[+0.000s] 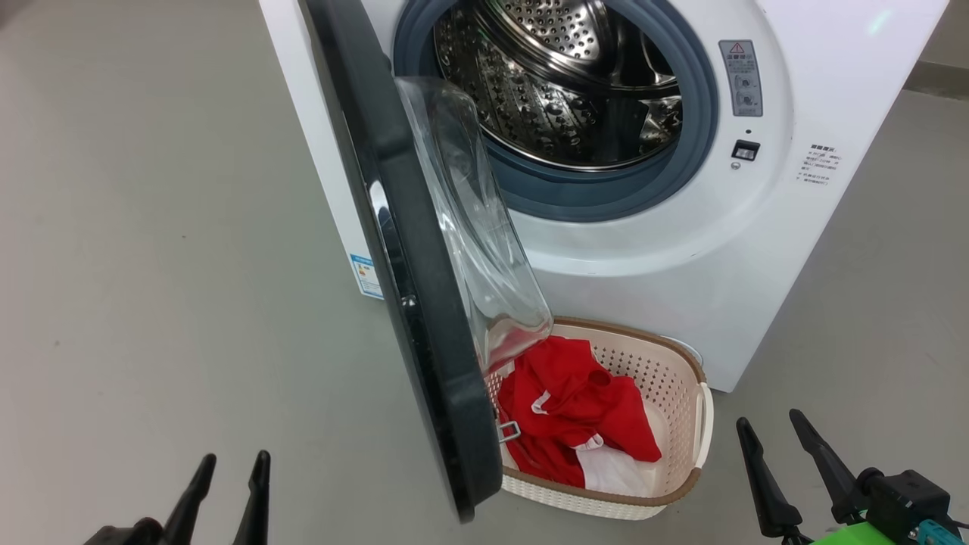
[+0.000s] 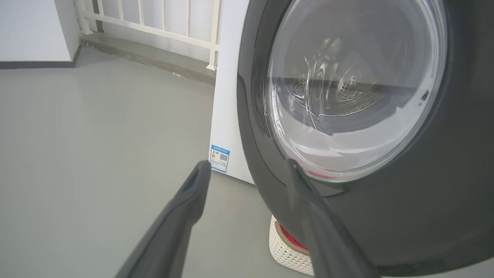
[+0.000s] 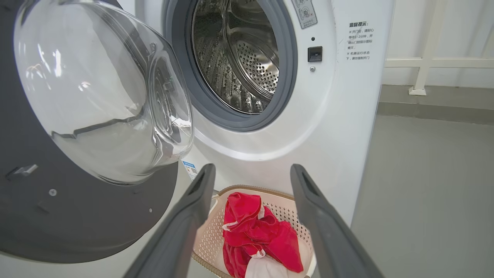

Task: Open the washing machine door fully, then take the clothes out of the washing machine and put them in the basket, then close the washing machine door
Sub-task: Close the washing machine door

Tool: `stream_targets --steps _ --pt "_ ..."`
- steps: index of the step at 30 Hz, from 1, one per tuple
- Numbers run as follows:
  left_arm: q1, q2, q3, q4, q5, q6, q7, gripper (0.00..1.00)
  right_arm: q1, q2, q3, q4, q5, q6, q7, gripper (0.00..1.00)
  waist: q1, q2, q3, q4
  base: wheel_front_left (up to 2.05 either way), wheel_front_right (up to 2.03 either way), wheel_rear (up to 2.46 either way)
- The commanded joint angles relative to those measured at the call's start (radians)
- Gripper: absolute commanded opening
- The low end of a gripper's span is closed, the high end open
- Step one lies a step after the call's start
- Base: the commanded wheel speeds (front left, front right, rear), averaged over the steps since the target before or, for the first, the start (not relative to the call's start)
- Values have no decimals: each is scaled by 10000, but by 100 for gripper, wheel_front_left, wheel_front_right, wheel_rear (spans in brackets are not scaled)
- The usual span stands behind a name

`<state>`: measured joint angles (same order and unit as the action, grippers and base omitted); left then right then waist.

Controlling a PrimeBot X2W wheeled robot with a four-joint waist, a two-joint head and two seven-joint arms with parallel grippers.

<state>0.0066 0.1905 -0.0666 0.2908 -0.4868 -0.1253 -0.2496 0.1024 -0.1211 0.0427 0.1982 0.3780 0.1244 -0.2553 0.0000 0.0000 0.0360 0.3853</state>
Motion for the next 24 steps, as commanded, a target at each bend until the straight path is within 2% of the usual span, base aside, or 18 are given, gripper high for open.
stream_targets --steps 1,5,10,24 --pt "-89 32 564 -376 375 -54 -121 100 -29 -144 151 -267 45 63 -65 100 0 0 -16 3 0 0 0" --pt "164 -469 1033 -931 1433 -54 -121 100 -3 -121 96 -297 57 63 -65 100 0 0 -73 -7 0 0 0" --pt "373 -885 1424 -1424 2169 -54 -121 100 26 -102 36 -332 72 63 -65 100 0 0 -86 -7 0 0 0" --pt "438 -1177 1534 -1268 2273 -54 -122 100 19 -87 -19 -315 71 63 -65 100 0 0 -47 -62 0 0 0"
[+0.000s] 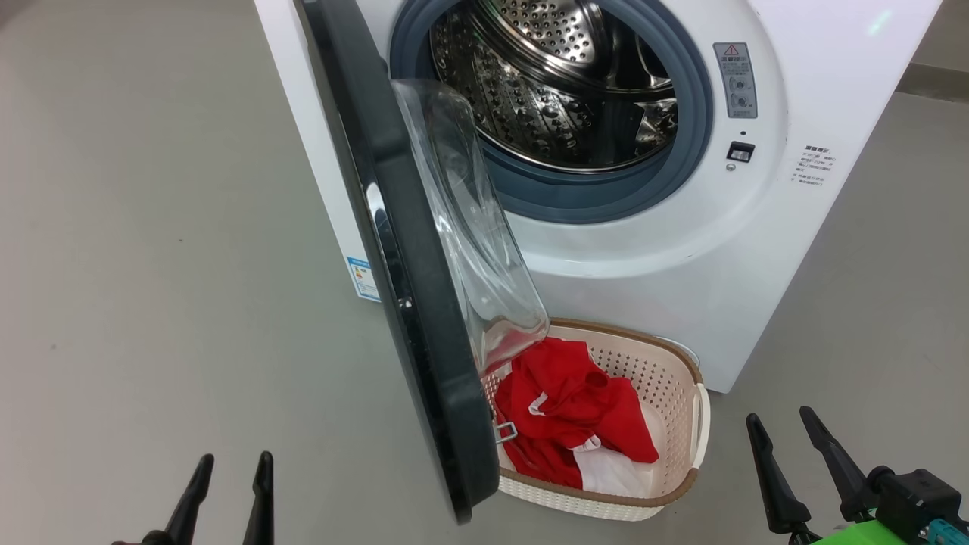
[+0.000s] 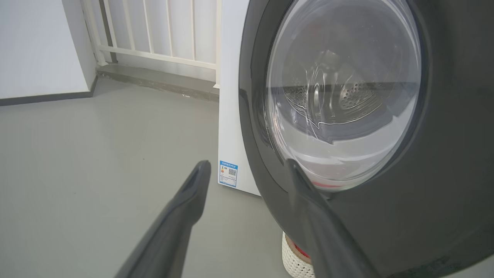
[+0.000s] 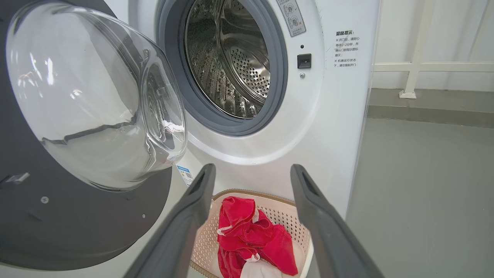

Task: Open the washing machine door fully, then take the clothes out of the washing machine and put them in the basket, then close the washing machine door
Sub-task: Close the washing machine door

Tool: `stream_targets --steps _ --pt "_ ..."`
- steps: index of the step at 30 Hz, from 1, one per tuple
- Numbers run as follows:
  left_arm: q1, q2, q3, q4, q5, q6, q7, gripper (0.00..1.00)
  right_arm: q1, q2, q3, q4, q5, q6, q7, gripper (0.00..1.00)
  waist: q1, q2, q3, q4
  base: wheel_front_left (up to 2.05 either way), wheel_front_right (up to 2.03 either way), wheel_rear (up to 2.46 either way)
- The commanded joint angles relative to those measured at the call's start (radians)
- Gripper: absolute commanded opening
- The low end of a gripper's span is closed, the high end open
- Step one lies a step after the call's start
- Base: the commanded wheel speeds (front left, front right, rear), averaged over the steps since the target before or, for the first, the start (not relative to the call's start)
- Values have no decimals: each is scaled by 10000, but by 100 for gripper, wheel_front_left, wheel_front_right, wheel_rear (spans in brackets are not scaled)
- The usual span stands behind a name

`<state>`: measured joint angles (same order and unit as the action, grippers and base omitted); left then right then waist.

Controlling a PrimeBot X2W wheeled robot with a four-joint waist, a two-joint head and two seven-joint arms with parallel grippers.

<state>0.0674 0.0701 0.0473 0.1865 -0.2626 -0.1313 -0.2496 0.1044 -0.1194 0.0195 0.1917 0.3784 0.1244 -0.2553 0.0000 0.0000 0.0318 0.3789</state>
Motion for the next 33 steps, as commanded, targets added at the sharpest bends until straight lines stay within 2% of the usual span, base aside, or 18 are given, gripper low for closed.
stream_targets --steps 1,9,16,17,18,19,20,27,33 --pt "-175 24 404 -233 38 6 -122 100 3 -102 208 -252 65 63 -65 100 0 0 -8 6 0 0 0" --pt "-174 -2 457 -279 24 6 -122 100 10 -82 206 -254 59 63 -65 100 0 0 -25 15 0 0 0" --pt "-314 58 200 -253 -1053 6 -122 100 -38 -61 242 -225 50 63 -65 100 0 0 14 -10 0 0 0" --pt "-343 88 124 -252 -1303 6 -122 84 -50 -56 247 -221 48 63 -65 100 0 0 23 -20 0 0 0" --pt "-441 188 -67 -386 -1885 6 -122 33 -68 -48 250 -218 47 63 -65 100 0 0 45 -44 0 0 0" --pt "-474 236 -137 -457 -2217 6 -122 10 -77 -46 253 -219 46 63 -65 100 0 0 58 -61 0 0 0" --pt "-488 281 -253 -474 -2649 6 -122 0 -86 -44 256 -221 44 63 -65 100 0 0 69 -82 0 0 0" --pt "-691 1084 -1238 -693 -6074 6 -122 0 -161 -17 275 -220 41 63 -65 100 0 0 157 -277 0 0 0" --pt "-920 2152 -2223 -1249 -9484 6 -104 0 -206 2 276 -225 41 63 -65 100 0 0 231 -479 0 0 0"
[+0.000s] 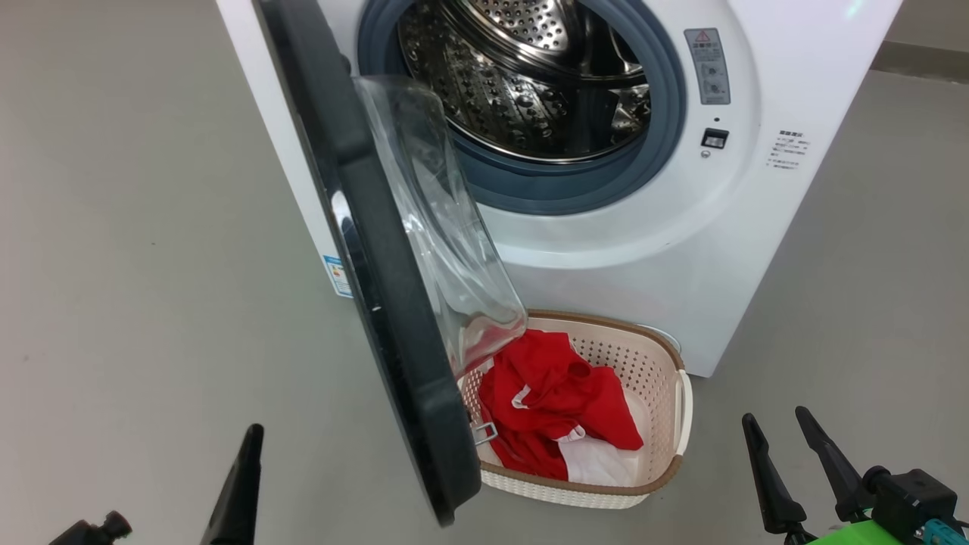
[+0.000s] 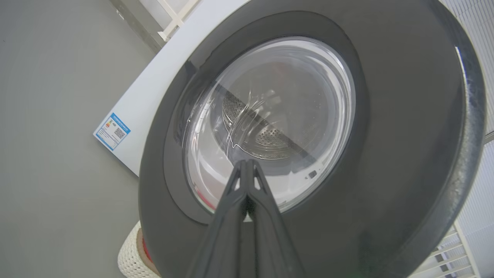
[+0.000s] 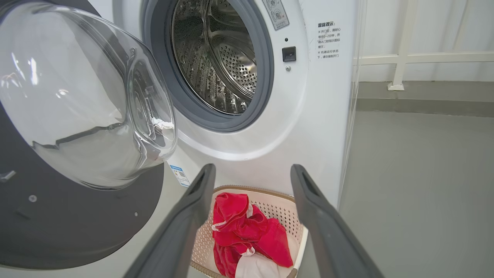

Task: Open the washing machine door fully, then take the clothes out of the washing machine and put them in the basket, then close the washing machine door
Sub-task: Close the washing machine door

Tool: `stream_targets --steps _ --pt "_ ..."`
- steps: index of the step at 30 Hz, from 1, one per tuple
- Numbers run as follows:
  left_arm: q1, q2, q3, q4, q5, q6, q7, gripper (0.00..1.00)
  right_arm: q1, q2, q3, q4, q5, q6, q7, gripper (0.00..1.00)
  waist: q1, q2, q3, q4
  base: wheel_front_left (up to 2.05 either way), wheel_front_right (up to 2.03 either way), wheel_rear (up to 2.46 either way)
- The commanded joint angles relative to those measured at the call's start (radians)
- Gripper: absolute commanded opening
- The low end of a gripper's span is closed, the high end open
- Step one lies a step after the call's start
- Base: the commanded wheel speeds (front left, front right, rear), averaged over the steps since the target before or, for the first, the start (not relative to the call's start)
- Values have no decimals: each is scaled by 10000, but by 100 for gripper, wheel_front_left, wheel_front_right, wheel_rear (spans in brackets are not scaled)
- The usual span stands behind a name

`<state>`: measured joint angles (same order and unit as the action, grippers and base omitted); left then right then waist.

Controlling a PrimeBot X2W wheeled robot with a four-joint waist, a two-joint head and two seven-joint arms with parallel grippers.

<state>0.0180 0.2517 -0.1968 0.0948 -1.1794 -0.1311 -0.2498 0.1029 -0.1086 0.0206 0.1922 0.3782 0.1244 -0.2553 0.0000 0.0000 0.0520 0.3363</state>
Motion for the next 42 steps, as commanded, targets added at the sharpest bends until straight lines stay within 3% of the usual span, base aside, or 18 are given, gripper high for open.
stream_targets --steps 1,7,13,27,42 --pt "-465 546 -5 -513 -904 4 -8 0 -198 -108 264 -232 44 63 -65 100 0 0 43 -85 0 0 0" --pt "-500 1518 -575 -1661 -3525 4 962 0 -228 -112 275 -235 45 63 -65 100 0 0 108 -274 0 0 0" --pt "-408 1684 -363 -2410 -4733 4 2315 0 -280 -118 289 -241 50 63 -65 100 0 0 223 -430 0 0 0" --pt "-628 940 266 -2648 -4729 4 4325 0 -445 -96 324 -258 46 63 -65 100 0 0 465 -851 0 0 0" --pt "-1115 304 603 -2871 -4179 4 5330 0 -621 27 257 -278 55 63 -65 100 0 0 703 -1826 0 0 0"
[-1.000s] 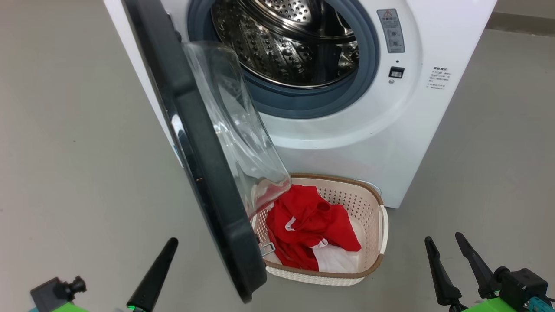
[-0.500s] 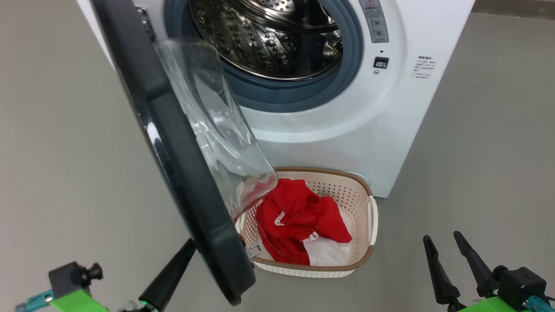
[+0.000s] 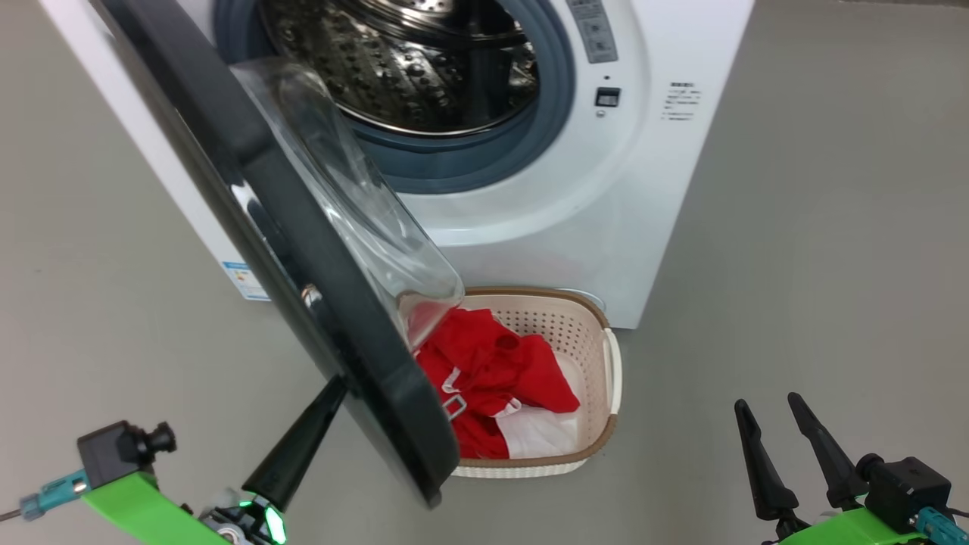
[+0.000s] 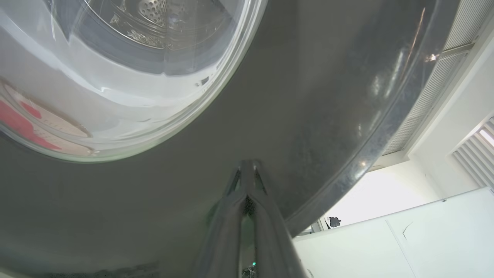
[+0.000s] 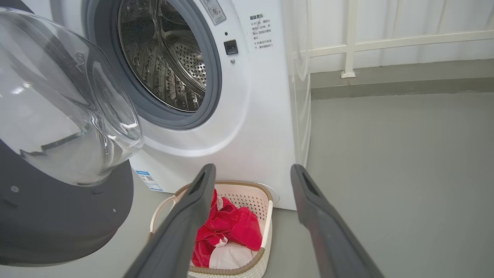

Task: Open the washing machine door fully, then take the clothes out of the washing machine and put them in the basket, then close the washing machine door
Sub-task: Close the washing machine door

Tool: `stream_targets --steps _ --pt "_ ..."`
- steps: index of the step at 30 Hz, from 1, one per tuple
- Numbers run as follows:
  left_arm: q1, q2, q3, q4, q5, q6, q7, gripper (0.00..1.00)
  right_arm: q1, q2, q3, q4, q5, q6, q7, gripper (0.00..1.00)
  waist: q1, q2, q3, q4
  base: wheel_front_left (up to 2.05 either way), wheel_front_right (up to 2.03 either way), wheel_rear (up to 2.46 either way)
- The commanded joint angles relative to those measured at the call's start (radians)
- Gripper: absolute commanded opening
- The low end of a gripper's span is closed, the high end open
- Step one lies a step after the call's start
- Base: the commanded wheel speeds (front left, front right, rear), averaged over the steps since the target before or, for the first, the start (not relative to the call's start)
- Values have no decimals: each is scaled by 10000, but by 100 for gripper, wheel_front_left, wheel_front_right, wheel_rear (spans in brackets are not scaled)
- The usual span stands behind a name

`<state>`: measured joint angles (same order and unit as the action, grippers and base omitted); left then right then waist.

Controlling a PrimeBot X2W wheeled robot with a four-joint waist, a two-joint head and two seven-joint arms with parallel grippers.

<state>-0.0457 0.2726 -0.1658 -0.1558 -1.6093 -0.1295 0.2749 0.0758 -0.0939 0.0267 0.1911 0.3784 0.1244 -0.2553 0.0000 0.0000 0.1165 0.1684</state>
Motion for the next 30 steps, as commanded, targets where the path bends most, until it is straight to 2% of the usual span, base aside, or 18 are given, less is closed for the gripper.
stream_targets --steps 1,13,23,30 --pt "-515 70 276 -376 159 -12 125 0 -362 -110 192 -268 50 63 -65 100 0 0 71 -217 0 0 0" --pt "-1432 -246 -51 -179 660 -12 5 0 -576 -9 111 -328 52 63 -65 100 0 0 430 -870 0 0 0" --pt "-2786 -332 -682 419 1162 -12 -931 0 -854 100 88 -344 61 63 -65 100 0 0 881 -1313 0 0 0" --pt "-3955 -170 -1309 997 1442 -12 -1741 0 -1079 209 25 -384 54 63 -65 100 0 0 1276 -1723 0 0 0"
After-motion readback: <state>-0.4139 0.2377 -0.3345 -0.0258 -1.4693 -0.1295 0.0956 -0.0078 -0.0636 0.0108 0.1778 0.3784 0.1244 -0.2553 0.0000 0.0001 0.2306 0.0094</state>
